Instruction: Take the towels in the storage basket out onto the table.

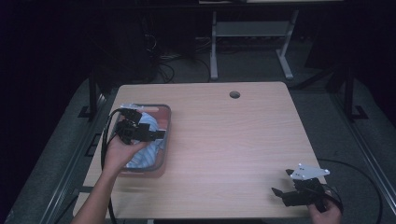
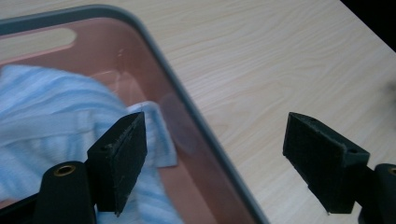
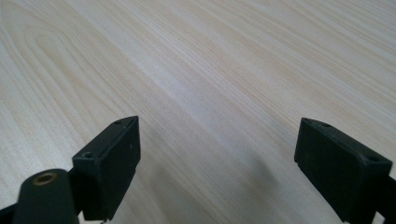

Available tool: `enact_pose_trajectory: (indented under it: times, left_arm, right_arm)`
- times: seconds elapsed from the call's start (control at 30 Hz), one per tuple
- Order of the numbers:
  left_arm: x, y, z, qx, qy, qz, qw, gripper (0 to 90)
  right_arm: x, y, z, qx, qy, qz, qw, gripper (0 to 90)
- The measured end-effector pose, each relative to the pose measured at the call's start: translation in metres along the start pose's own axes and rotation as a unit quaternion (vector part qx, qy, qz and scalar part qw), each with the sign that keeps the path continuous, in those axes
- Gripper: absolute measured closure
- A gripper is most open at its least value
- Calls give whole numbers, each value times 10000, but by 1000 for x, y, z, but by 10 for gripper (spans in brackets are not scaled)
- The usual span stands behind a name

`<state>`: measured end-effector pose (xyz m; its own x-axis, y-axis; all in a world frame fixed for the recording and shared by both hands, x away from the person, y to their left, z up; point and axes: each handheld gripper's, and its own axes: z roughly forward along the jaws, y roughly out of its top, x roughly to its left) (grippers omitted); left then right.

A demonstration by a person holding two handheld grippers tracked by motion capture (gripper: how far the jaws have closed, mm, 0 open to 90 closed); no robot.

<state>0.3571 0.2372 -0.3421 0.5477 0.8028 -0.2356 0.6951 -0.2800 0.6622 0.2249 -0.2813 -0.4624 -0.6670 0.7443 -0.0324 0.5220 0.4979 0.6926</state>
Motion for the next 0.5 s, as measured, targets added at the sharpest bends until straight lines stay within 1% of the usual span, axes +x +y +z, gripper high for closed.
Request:
enact_pose_trajectory:
  times: [0.07,0.1,0.17,0.2,0.23,0.27,0.3,0.33,0.37,0.43,0.47,0.5]
  left_arm:
    - [8,-2,1,98,40,-106,9999,216]
    - [10,-3,2,103,52,-126,9999,215]
    - [16,-5,2,93,172,-215,9996,215]
    - [21,-7,3,128,243,-248,9993,215]
    - [21,-7,3,128,243,-248,9993,215]
    - [23,-8,4,141,306,-262,9991,215]
    - [26,-9,6,212,460,-260,9984,215]
    - [26,-9,6,212,460,-260,9984,215]
    - [28,-10,7,261,529,-249,9979,215]
    - [31,-12,10,315,606,-314,9972,215]
    - [33,-12,12,365,621,-367,9967,215]
    - [36,-13,15,473,677,-390,9958,215]
  right_arm:
    - [0,0,0,4,2,29,10000,138]
    - [0,0,0,1,2,12,10000,138]
    - [0,0,0,10,9,12,10000,138]
    - [0,0,0,5,8,-23,10000,138]
    - [0,0,0,5,8,-23,10000,138]
    - [0,0,0,-18,9,-66,10000,138]
    - [0,0,0,-7,14,-13,10000,138]
    - [0,0,0,-7,14,-13,10000,138]
    - [0,0,0,-26,15,-13,10000,138]
    - [0,0,0,-28,16,-22,10000,138]
    - [0,0,-1,-36,15,-30,10000,138]
    - [0,0,-1,-38,21,-17,10000,138]
